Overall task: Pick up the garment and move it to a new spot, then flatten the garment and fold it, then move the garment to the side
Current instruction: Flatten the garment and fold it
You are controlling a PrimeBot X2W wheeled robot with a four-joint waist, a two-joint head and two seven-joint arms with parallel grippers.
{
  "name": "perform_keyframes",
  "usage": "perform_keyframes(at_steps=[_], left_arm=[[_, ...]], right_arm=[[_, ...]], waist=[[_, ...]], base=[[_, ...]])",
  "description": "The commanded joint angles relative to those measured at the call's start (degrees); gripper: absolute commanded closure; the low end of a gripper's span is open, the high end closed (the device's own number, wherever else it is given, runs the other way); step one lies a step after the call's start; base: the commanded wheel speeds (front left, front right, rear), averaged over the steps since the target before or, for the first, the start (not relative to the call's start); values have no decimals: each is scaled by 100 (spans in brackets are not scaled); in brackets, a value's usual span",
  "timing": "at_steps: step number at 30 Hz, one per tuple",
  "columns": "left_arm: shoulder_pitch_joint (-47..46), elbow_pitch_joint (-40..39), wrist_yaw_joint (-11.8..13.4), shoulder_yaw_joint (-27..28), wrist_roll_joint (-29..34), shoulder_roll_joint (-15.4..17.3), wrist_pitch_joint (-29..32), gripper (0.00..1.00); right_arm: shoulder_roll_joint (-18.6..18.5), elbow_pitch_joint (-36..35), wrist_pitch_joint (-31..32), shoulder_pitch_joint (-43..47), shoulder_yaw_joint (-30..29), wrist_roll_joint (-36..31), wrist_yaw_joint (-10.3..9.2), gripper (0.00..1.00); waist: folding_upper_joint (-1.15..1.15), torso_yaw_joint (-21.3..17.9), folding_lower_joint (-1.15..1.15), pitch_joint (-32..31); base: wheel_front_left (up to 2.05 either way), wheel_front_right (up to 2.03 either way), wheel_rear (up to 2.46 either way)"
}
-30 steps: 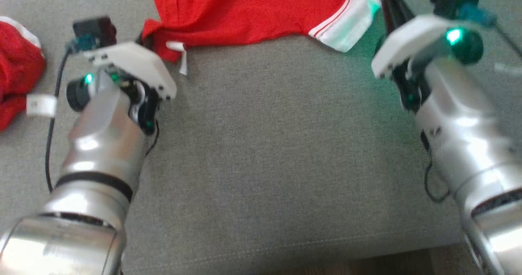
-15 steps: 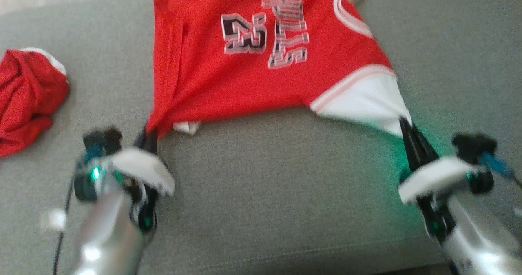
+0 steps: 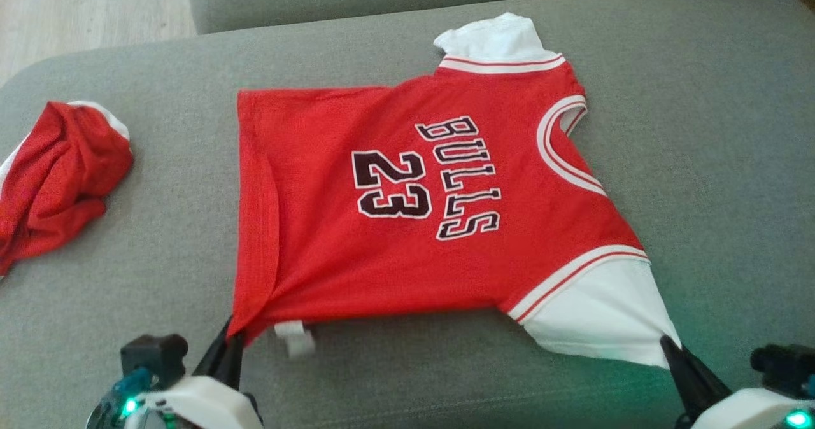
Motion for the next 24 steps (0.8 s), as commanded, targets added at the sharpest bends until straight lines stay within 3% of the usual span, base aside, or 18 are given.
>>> perform_keyframes(at_steps=[1, 4, 11, 17, 24], left_arm=[[70, -802, 161, 171, 57, 240, 395, 100], [224, -1209, 211, 138, 18, 376, 826, 100], [-134, -1304, -38, 125, -373, 740, 1933, 100], [-959, -935, -447, 280, -1168, 935, 2904, 100], [-2078, -318, -785, 409, -1720, 1046, 3545, 100]], right_arm=[[98, -799, 470, 69, -174, -203, -4, 100], [239, -1199, 917, 132, -306, -332, -4, 100], [164, -1268, 1593, -490, -366, -321, -4, 100], [-125, -761, 1998, -1573, -307, -68, -4, 100], [-440, 131, 1980, -2911, -110, 209, -4, 100]], waist=[[0, 8, 0, -3], [0, 19, 0, 24], [0, 45, 0, 212], [0, 89, 0, 542], [0, 171, 0, 886]], base=[[0, 0, 0], [0, 0, 0], [0, 0, 0], [0, 0, 0], [0, 0, 0]])
